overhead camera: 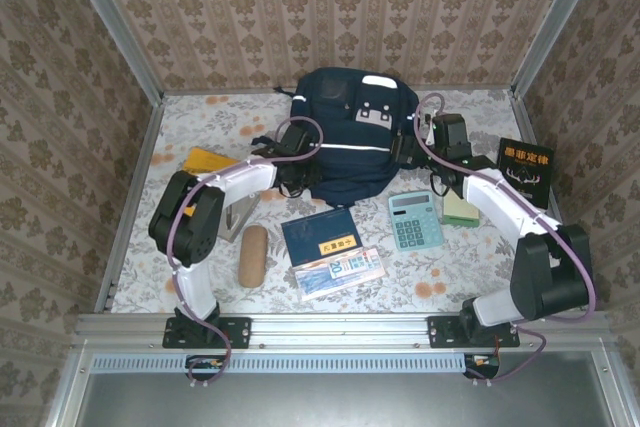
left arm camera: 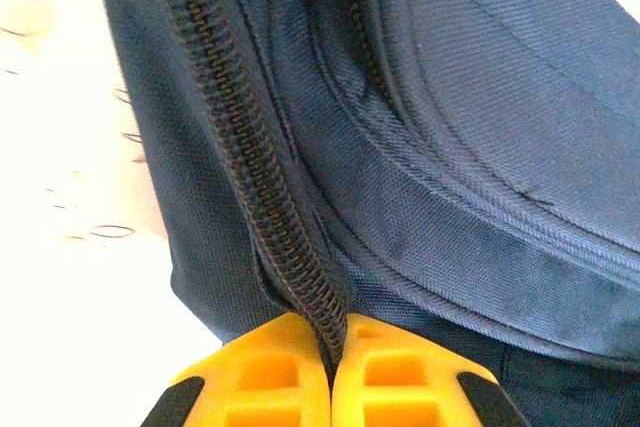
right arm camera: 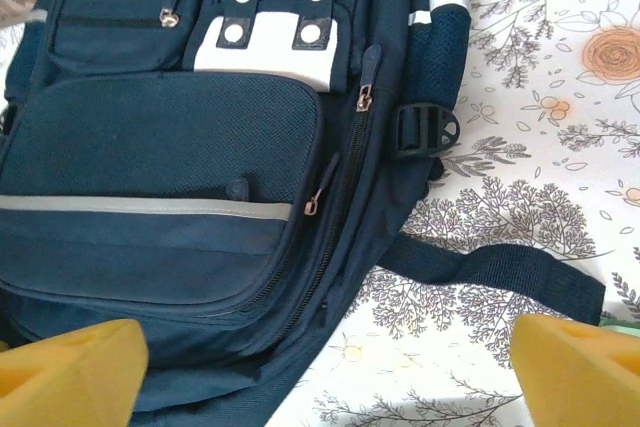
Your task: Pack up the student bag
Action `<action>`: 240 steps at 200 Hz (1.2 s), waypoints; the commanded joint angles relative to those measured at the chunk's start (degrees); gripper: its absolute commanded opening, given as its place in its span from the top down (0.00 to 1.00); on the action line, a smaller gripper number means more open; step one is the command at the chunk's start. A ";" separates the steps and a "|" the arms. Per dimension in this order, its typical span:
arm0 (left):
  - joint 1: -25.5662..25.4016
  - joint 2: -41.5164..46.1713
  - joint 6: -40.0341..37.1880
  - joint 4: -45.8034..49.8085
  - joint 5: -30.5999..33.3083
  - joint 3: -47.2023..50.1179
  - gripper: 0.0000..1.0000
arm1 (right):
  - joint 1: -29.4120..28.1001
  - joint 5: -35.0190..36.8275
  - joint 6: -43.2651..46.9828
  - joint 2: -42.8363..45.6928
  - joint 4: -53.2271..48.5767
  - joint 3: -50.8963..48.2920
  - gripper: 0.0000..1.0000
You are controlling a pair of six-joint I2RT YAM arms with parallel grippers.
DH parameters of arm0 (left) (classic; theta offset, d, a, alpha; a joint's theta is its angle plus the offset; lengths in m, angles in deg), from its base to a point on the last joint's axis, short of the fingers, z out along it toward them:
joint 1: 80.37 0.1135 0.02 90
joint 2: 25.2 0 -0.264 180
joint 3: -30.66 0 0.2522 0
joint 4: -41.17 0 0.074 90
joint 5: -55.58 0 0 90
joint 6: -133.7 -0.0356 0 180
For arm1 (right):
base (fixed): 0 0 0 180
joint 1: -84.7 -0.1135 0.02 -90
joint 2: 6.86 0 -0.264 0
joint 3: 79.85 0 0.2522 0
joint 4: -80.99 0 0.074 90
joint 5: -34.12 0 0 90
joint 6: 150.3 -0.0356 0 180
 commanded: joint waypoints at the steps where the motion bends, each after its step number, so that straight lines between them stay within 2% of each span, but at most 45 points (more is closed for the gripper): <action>1: 4.38 2.70 -3.62 4.02 2.28 -1.51 1.00 | -0.46 -3.59 1.70 -2.00 -2.47 2.46 0.16; 22: 6.80 4.20 -6.57 5.03 1.57 -0.61 1.00 | -1.01 -5.91 2.20 -3.52 -3.02 3.50 0.25; 37: 9.34 4.92 -8.04 5.76 0.36 -0.28 1.00 | -1.49 -6.10 2.40 -4.27 -3.26 3.83 0.27; 52: 10.05 5.54 -8.65 5.76 -0.42 -0.10 1.00 | -1.88 -6.88 2.45 -4.80 -2.86 3.90 0.36; 66: 9.99 6.35 -9.15 5.14 -0.81 0.04 1.00 | -2.18 -7.61 2.36 -5.38 -2.81 4.09 0.51; 81: 9.81 6.90 -9.97 4.77 -1.05 0.00 1.00 | -2.55 -7.71 2.06 -6.09 -2.74 4.18 0.56; 96: 9.74 7.23 -10.75 5.17 -0.89 -0.02 1.00 | -2.95 -7.79 1.65 -7.21 -2.71 4.72 0.65; 130: 10.27 8.33 -11.62 5.06 -1.23 1.23 1.00 | -3.20 -7.54 1.30 -10.88 -3.30 6.65 0.65; 158: 10.48 8.80 -12.03 5.28 -1.67 0.94 1.00 | -2.98 -6.06 0.52 -15.83 -4.30 9.17 0.58; 203: 10.49 8.72 -12.47 6.01 -1.41 0.46 1.00 | -1.43 -7.77 -2.93 -24.38 -6.75 14.23 0.55; 206: 10.48 8.66 -12.71 6.27 -1.32 0.32 0.98 | -1.34 -7.99 -3.14 -24.70 -6.56 14.40 0.55; 225: 10.49 8.39 -14.86 9.07 -0.17 -1.27 0.64 | -0.67 -10.08 -4.47 -26.28 -6.41 15.67 0.55; 240: 9.18 8.45 -18.63 13.62 4.08 -4.10 0.60 | -0.43 -10.66 -5.14 -25.80 -6.45 15.82 0.55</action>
